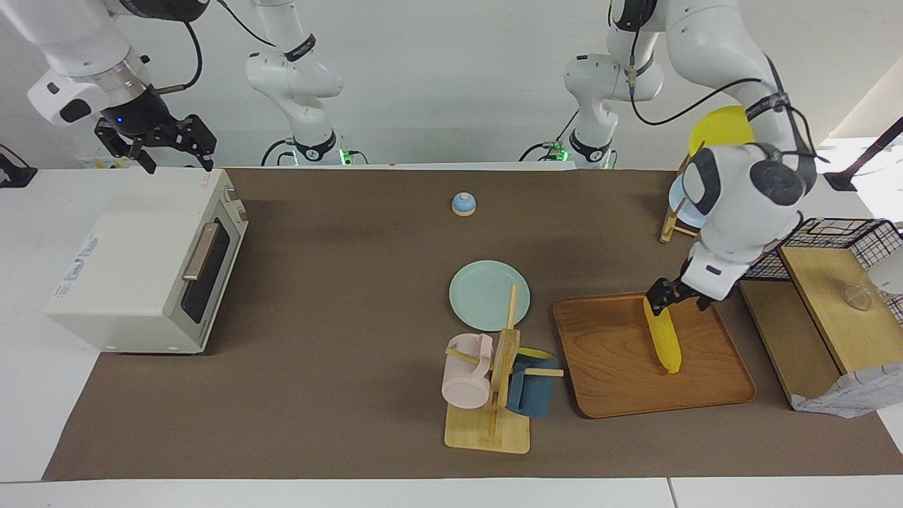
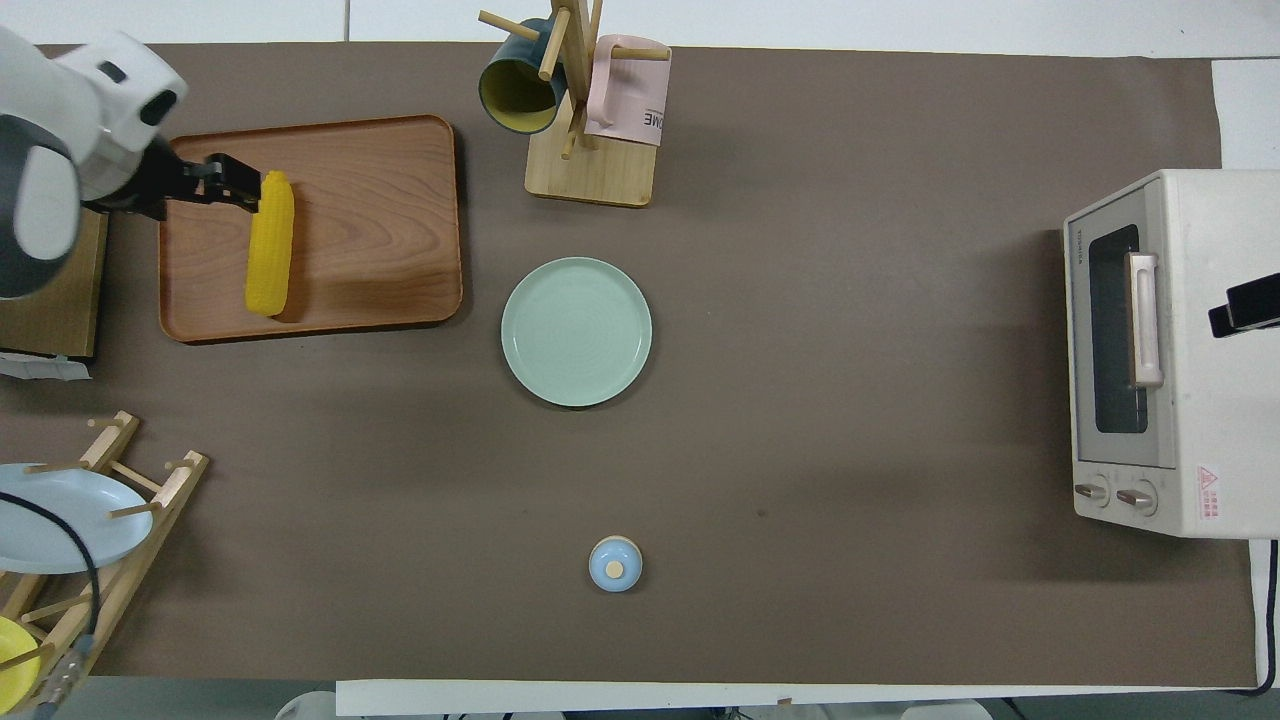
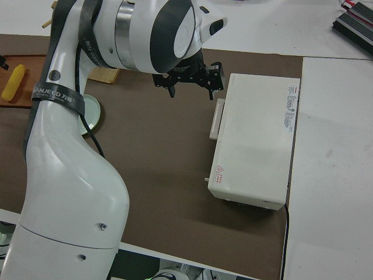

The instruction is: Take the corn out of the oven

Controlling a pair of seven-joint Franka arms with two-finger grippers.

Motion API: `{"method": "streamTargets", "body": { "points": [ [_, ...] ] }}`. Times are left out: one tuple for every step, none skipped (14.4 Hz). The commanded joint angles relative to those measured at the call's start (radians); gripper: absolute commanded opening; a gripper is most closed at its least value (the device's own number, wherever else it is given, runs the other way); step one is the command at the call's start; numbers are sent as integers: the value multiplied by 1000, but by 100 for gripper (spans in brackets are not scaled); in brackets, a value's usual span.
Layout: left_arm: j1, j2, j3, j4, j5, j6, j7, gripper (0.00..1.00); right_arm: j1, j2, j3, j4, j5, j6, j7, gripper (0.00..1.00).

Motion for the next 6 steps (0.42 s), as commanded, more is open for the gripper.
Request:
{"method": "streamTargets", "body": {
  "points": [
    [-4,-55,48,125,16,-222,23,100,7,1,-30,-2,13,4,-3,100],
    [7,-71,52,130,10,-253,50,100,13,1,-36,-2,13,4,-3,100],
    [13,-85,52,130,8,-261,64,100,13,-1,-37,-2,13,4,-3,100],
    [12,-86,50,128,8,-264,67,100,13,-4,-37,-2,11,4,-2,100],
    [12,-88,50,128,8,-277,69,100,13,-5,-36,-2,10,4,-2,100],
    [12,-88,49,128,8,-283,74,100,11,-8,-34,-4,10,4,-2,100]
  ]
}}
